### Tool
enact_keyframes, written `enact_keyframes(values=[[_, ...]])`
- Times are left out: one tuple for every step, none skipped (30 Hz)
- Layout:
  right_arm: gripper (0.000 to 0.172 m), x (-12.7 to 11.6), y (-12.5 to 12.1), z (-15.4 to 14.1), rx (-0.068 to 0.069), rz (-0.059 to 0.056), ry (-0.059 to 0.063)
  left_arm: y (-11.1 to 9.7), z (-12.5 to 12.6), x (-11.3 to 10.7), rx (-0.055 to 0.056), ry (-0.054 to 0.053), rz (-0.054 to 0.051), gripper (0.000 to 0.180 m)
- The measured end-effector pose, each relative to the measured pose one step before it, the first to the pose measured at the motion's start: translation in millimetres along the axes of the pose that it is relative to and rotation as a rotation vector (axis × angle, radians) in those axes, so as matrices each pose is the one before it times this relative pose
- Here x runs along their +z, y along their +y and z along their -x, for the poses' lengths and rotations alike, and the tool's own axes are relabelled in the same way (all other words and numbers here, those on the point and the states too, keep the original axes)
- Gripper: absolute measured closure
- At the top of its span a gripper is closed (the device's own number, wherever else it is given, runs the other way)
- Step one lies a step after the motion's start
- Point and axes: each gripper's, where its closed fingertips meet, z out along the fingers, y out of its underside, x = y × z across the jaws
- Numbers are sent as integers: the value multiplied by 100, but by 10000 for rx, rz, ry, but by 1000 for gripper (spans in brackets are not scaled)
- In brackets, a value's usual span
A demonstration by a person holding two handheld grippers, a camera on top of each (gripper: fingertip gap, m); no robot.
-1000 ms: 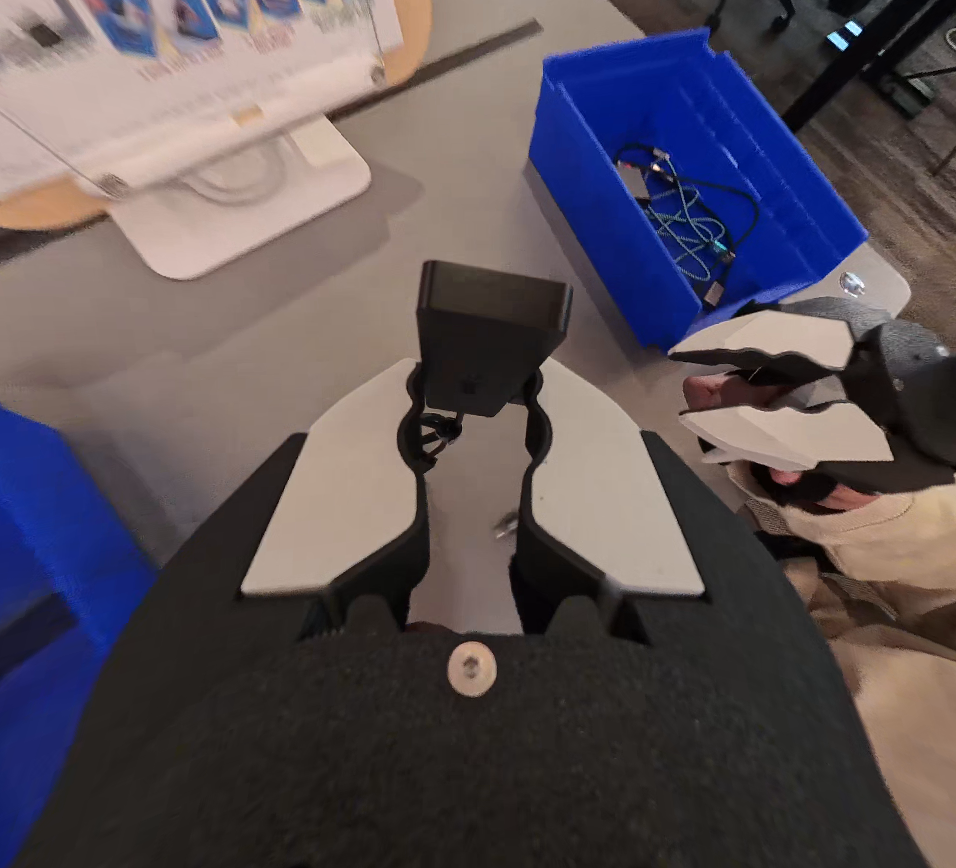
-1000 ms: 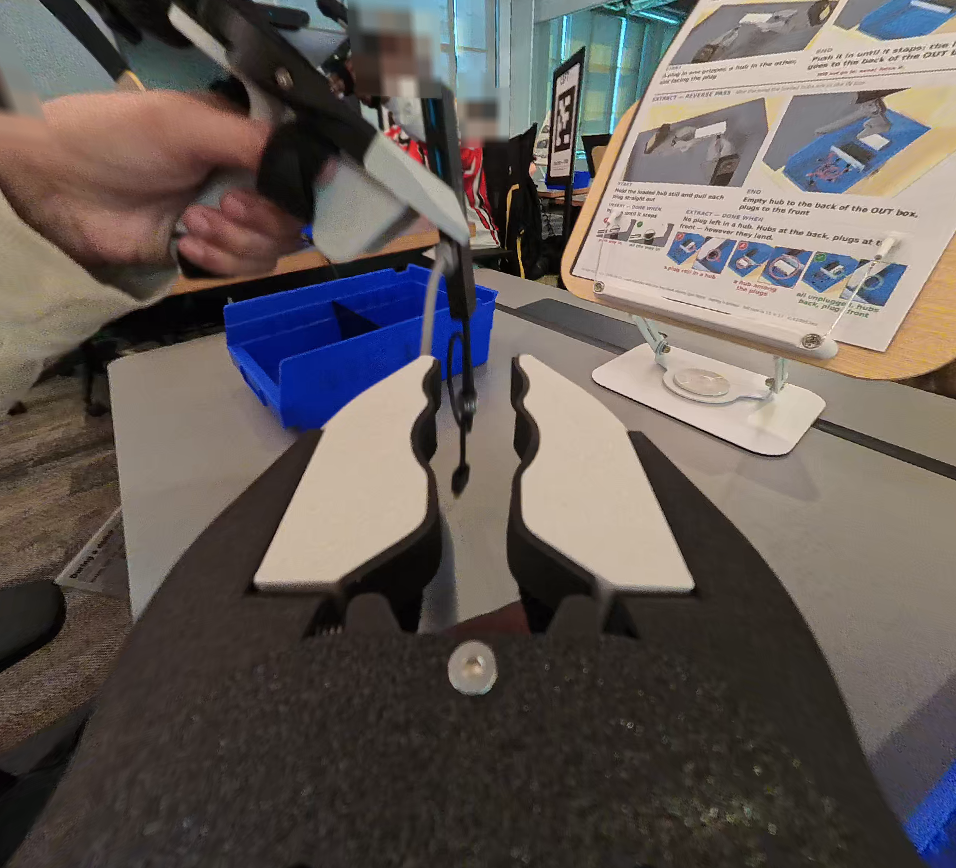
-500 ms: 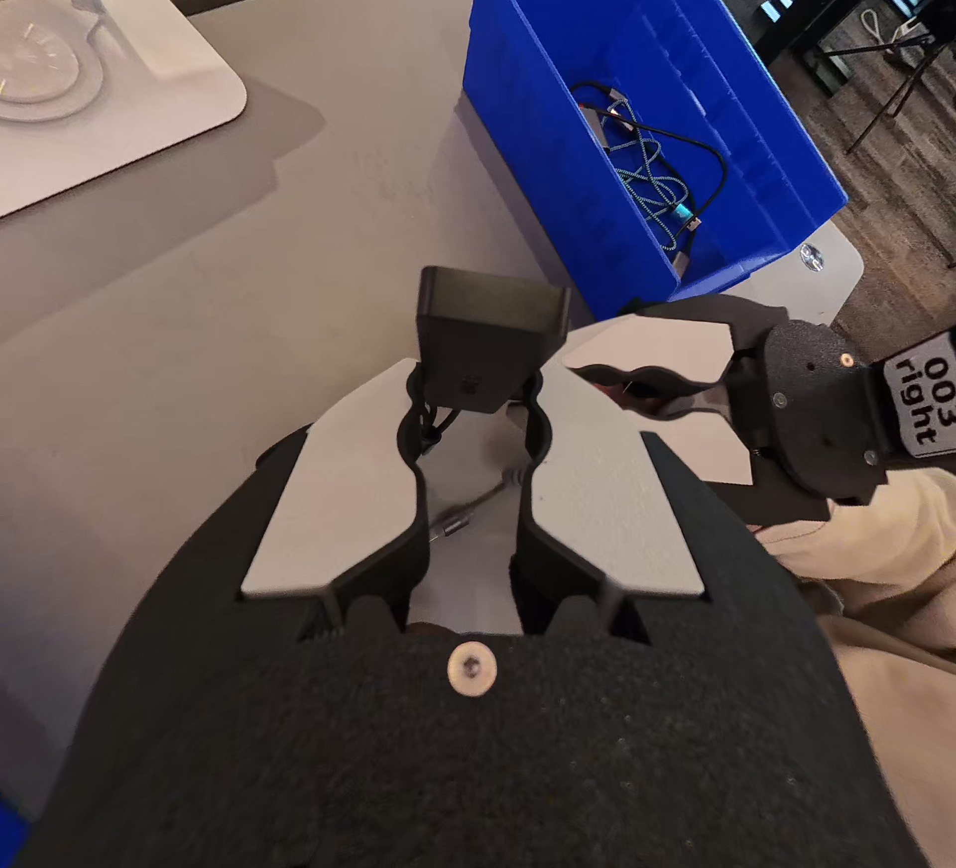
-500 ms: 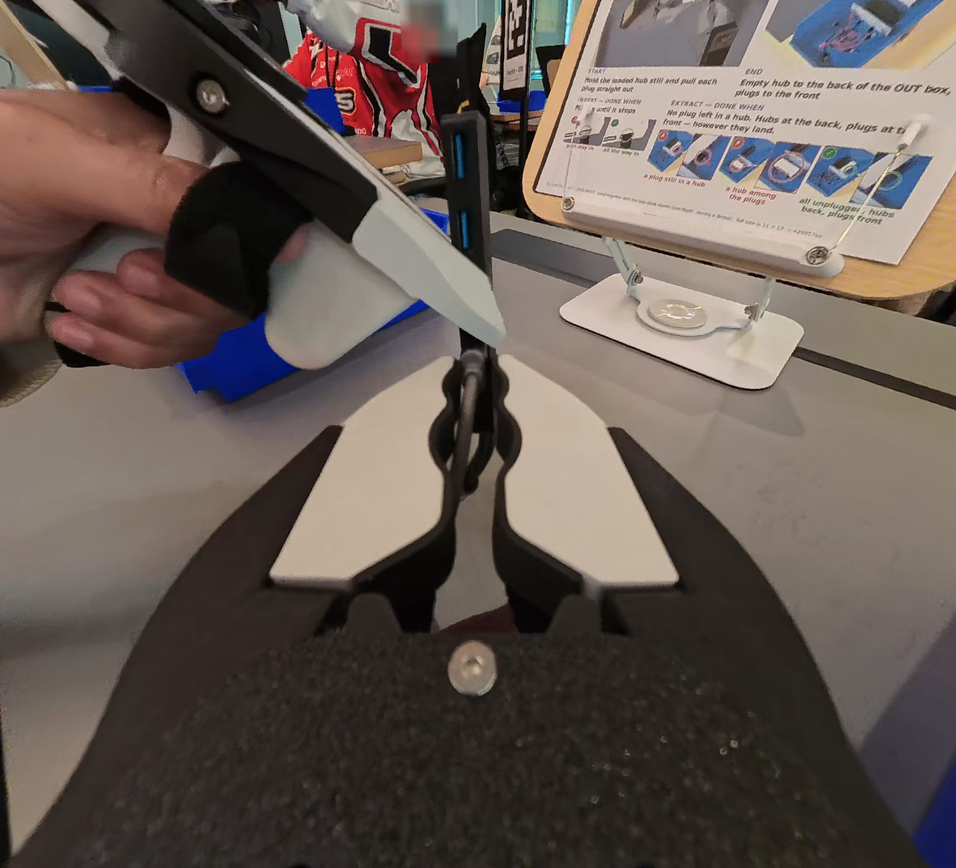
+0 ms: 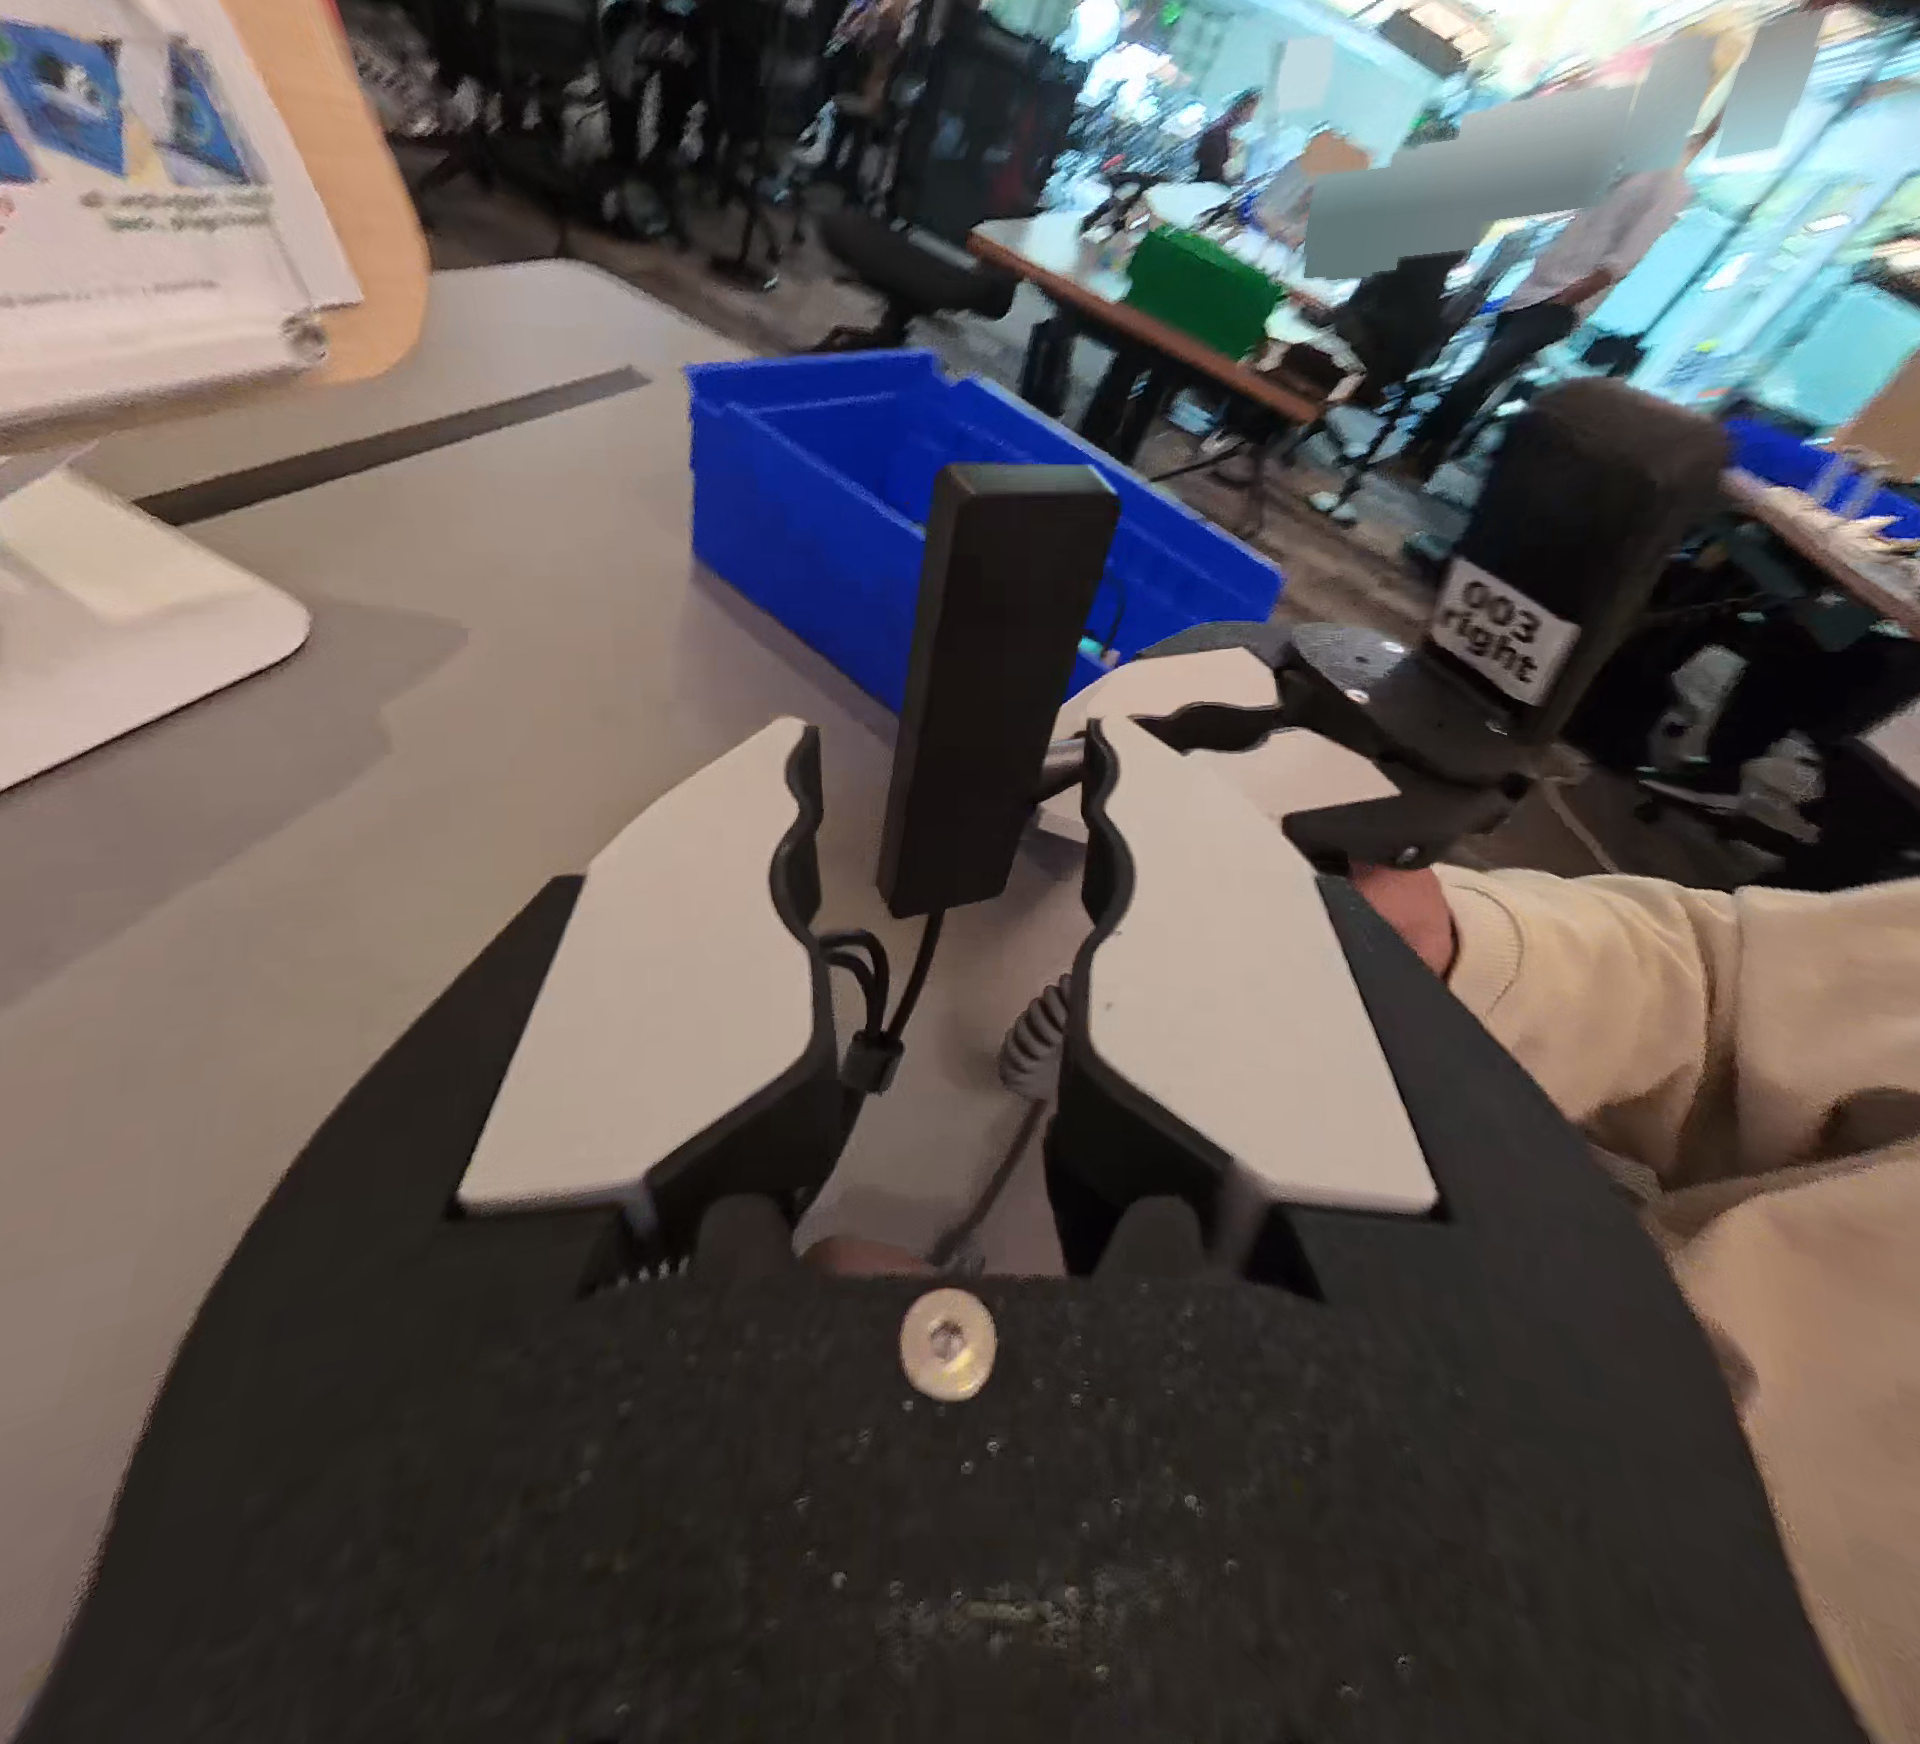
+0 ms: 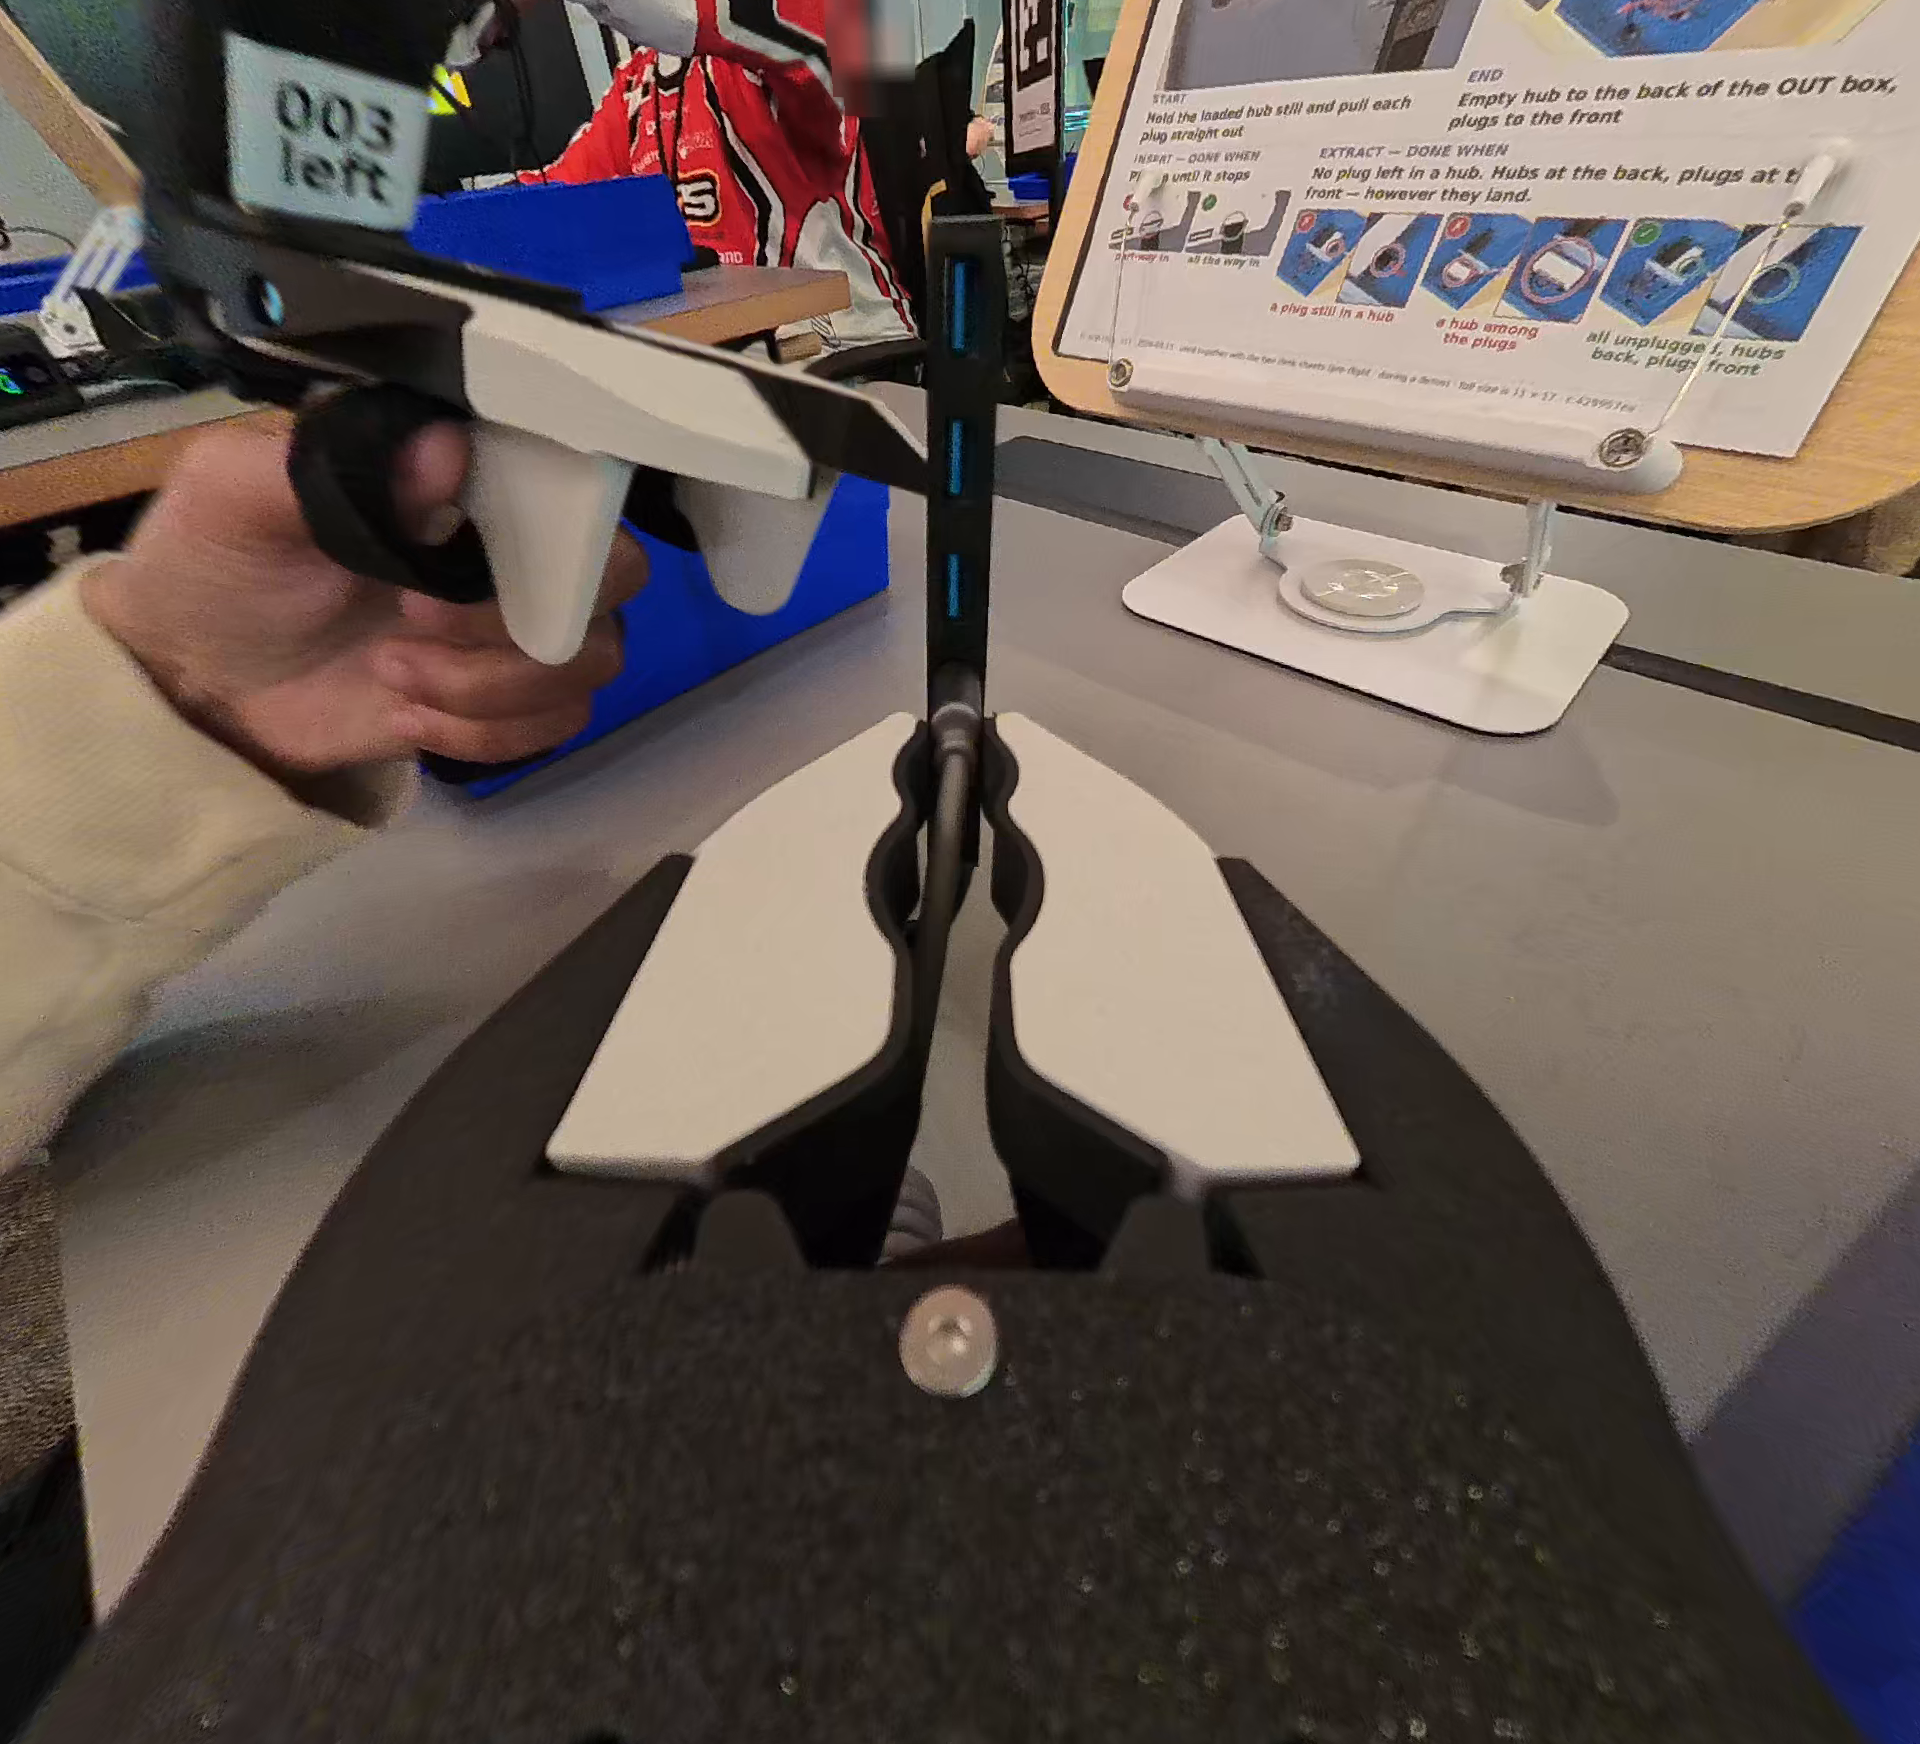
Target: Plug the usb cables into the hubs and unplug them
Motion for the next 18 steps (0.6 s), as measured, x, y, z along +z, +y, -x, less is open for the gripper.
enact_keyframes(values=[[164,-90,-111,134,51,-45,-115,6,-329,25,27,686,-276,135],[163,-52,-70,283,57,-26,-212,-37,-481,35,-68,790,-226,138],[164,-31,28,224,59,38,-139,-209,-256,22,-130,603,-259,138],[164,-7,6,281,4,-2,-160,-180,-72,41,-75,443,-188,139],[164,16,0,373,-29,-17,-219,-69,-246,88,12,538,-62,139],[164,34,84,203,-44,37,-93,-144,-298,75,38,529,-105,141],[164,37,46,217,-75,-12,-107,-181,-161,84,53,426,-105,146],[163,38,95,166,-64,23,-91,-211,-270,63,58,474,-103,150],[163,41,121,25,-36,34,-18,-80,-187,105,36,404,18,151],[163,3,78,73,22,-6,-91,-29,36,87,72,256,108,152],[163,35,160,-10,53,69,-61,-106,-22,77,40,251,33,154],[163,-25,41,-42,60,-31,-50,43,-113,102,20,292,137,155],[163,-38,1,120,80,-44,-182,68,-46,69,33,226,181,158],[163,-44,30,148,82,-10,-214,75,-97,54,26,256,170,161],[163,-39,39,81,70,13,-152,79,-197,32,-26,335,170,162],[163,-29,7,261,75,-12,-277,12,-190,7,-34,361,127,164],[163,9,60,130,142,52,-189,35,-138,27,-33,319,103,165],[163,10,47,88,167,41,-172,48,-186,37,-32,345,85,167]])
